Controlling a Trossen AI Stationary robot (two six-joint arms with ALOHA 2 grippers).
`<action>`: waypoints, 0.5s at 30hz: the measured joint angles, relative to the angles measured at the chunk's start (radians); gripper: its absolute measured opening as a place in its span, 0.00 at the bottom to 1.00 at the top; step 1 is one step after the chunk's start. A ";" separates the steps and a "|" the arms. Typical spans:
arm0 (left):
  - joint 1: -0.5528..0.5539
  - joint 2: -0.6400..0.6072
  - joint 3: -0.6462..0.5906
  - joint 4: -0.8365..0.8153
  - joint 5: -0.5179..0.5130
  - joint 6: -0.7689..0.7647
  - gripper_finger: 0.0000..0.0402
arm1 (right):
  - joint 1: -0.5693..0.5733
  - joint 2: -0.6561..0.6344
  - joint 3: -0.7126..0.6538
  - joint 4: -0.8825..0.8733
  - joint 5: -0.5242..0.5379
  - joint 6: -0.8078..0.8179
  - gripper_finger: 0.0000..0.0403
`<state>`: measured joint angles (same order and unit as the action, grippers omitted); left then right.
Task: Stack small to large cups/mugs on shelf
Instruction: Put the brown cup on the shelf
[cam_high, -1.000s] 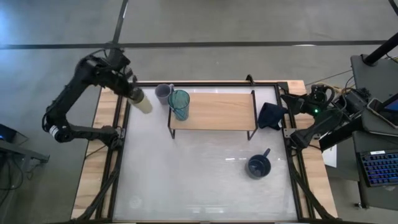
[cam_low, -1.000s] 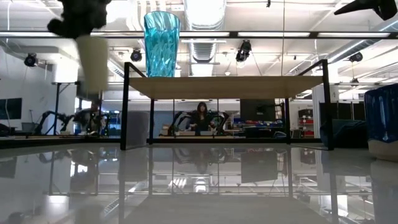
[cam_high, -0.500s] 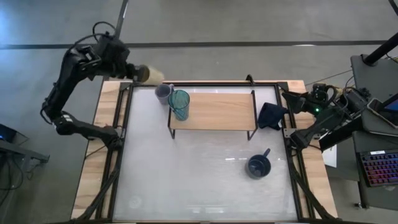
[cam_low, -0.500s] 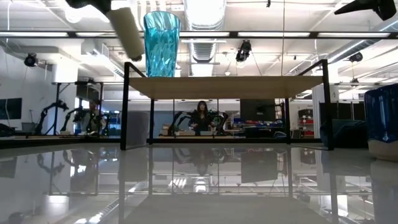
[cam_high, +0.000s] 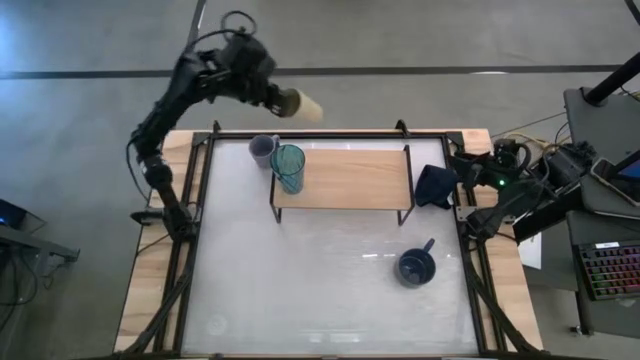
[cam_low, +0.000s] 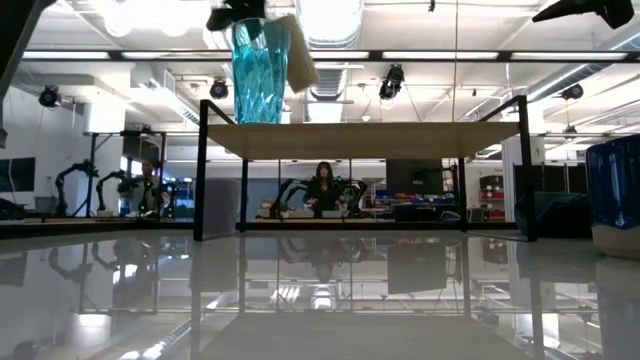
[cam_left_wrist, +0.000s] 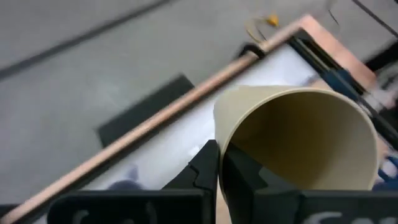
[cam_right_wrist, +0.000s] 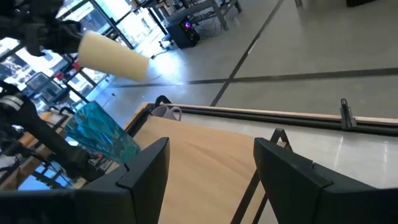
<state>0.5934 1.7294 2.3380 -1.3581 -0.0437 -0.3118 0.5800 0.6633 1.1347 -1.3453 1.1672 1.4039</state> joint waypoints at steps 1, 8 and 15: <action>-0.002 -0.002 -0.021 0.014 0.038 0.001 0.00 | 0.000 0.003 0.000 0.001 -0.005 -0.001 0.56; -0.099 0.071 -0.024 -0.025 0.054 0.130 0.00 | 0.000 0.014 -0.014 0.001 -0.049 0.014 0.56; -0.169 0.099 0.003 -0.050 0.061 0.240 0.00 | 0.000 0.013 -0.023 0.002 -0.049 0.029 0.56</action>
<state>0.4248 1.8282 2.3409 -1.4083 0.0173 -0.0719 0.5800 0.6762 1.1122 -1.3435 1.1186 1.4326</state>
